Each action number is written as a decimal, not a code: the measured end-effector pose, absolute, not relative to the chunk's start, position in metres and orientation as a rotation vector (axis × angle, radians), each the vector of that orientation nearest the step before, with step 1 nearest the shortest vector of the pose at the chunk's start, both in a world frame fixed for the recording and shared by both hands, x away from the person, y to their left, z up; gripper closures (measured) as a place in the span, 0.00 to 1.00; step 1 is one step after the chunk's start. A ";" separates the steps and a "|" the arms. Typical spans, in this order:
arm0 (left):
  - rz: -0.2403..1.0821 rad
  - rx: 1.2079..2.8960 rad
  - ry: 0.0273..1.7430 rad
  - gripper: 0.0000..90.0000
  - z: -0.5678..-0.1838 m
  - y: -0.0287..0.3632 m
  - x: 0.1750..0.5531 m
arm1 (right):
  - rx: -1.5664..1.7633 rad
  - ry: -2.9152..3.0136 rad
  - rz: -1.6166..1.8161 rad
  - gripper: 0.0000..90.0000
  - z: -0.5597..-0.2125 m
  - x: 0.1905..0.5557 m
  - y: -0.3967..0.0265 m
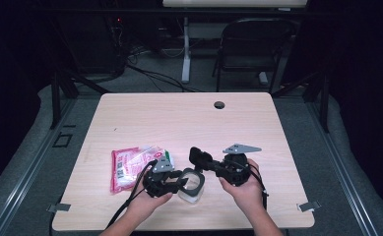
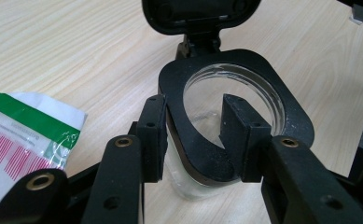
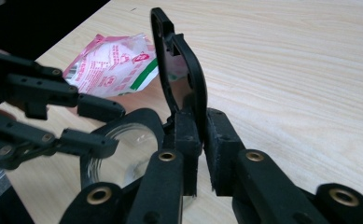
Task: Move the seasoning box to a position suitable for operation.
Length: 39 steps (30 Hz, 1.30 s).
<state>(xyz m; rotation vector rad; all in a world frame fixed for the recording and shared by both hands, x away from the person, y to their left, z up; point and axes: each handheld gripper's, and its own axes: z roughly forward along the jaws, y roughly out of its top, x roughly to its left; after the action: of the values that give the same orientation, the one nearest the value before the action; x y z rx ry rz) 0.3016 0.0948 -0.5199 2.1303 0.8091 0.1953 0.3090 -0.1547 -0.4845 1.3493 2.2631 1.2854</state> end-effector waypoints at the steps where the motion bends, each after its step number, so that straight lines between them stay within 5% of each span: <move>1: 0.193 2.125 0.810 0.68 -0.520 0.095 0.301 | 1.349 2.260 1.290 0.92 -0.485 0.310 -0.154; 39: 0.262 2.075 0.835 0.66 -0.508 0.129 0.296 | 1.322 2.237 1.295 0.68 -0.486 0.304 -0.165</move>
<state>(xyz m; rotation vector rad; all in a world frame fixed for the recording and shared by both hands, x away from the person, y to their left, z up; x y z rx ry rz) 0.2957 0.1289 -0.5077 2.0748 0.8348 0.2622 0.3039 -0.1646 -0.4856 1.3217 2.2366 1.2953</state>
